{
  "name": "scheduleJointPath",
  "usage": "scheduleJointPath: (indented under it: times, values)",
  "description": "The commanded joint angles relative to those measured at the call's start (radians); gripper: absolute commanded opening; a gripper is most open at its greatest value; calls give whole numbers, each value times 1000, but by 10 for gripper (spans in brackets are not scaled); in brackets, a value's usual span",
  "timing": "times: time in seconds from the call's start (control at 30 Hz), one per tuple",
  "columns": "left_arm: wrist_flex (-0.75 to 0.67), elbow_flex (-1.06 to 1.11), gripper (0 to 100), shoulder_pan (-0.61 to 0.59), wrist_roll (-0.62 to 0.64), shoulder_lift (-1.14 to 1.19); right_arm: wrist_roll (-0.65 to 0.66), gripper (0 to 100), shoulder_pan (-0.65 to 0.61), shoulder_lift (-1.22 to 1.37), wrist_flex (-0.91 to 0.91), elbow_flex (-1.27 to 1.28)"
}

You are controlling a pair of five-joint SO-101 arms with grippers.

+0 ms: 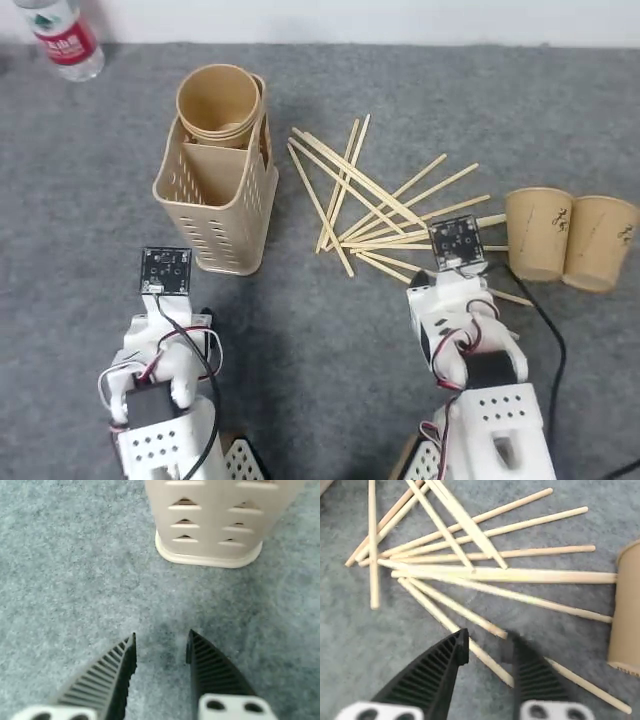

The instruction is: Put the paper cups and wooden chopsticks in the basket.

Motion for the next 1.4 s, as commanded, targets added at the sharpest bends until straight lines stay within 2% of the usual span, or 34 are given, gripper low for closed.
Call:
scheduleJointPath:
  times: [0.0,0.2,0.33,0.47,0.63,1.0,1.2,1.37]
  values:
    - [6,-8,156,6,-11,-8,25,175,-45,8,101,-149]
    - [6,-8,156,5,-11,-8,130,141,-153,10,213,-299]
    - [6,-7,156,5,-11,-8,169,141,-160,21,300,-423]
    - [6,-7,156,5,-11,-8,227,141,-163,139,378,-562]
    - [6,-7,156,5,-11,-8,245,141,-163,433,495,-842]
    - [6,-7,156,5,-11,-8,241,137,-157,1236,905,-1643]
    - [6,-7,156,5,-11,-8,247,137,-157,1537,997,-2027]
    - [8,-7,156,5,-11,-8,253,137,-133,1765,1006,-2226]
